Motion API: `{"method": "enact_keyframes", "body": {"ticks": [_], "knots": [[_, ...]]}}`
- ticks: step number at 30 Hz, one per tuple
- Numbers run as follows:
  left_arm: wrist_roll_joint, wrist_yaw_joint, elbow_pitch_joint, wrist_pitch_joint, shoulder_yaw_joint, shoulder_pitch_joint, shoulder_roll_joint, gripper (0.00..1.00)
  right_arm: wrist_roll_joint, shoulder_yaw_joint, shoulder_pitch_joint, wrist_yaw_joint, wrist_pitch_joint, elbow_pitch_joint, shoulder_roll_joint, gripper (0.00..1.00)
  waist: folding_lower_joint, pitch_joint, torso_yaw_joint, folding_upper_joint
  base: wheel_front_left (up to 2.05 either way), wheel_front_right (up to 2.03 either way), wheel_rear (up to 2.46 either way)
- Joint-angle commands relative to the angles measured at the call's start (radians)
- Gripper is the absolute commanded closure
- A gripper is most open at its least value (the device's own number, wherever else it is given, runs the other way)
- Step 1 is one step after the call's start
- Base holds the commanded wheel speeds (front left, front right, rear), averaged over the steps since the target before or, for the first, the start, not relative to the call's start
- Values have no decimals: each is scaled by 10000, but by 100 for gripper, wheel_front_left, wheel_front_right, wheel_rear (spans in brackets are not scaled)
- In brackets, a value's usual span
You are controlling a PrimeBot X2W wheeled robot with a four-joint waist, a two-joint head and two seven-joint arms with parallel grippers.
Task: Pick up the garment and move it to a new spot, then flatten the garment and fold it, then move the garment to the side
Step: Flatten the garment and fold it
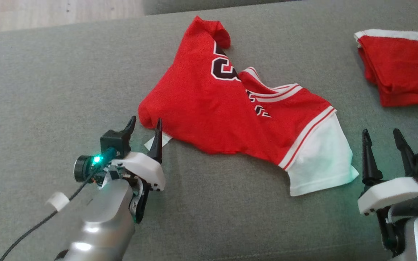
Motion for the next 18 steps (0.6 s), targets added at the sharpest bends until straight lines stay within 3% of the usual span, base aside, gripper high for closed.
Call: {"method": "enact_keyframes", "body": {"ticks": [1, 8, 9, 11, 13, 14, 18], "knots": [[-115, -90, -114, 2, 335, -494, 113, 0, -68, 190, -241, 65, -4, -381, -87, 0, 0, 137, -130, -1, 0, 0, 0], [-623, -422, 348, 92, 364, -831, -7, 0, -83, 210, -392, 65, -52, -363, -87, 0, 0, 379, -437, -1, 0, 0, 0], [-687, -500, 385, 94, 347, -886, -18, 4, -85, 206, -402, 65, -64, -355, -87, 0, 0, 394, -464, -1, 0, 0, 0], [-843, -637, 462, 137, 306, -972, -36, 53, -86, 201, -408, 65, -86, -325, -87, 0, 0, 407, -510, -1, 0, 0, 0], [-909, -742, 551, 212, 160, -1040, -47, 76, -80, 217, -419, 65, -101, -275, -87, 0, 0, 395, -556, -1, 0, 0, 0], [-937, -761, 580, 209, 100, -1075, -51, 100, -72, 221, -429, 65, -107, -250, -87, 0, 0, 388, -576, -1, 0, 0, 0], [-1034, -676, 406, 32, -48, -1171, -58, 100, -44, 155, -436, 65, -157, -171, -87, 0, 0, 269, -564, -1, 0, 0, 0]]}}
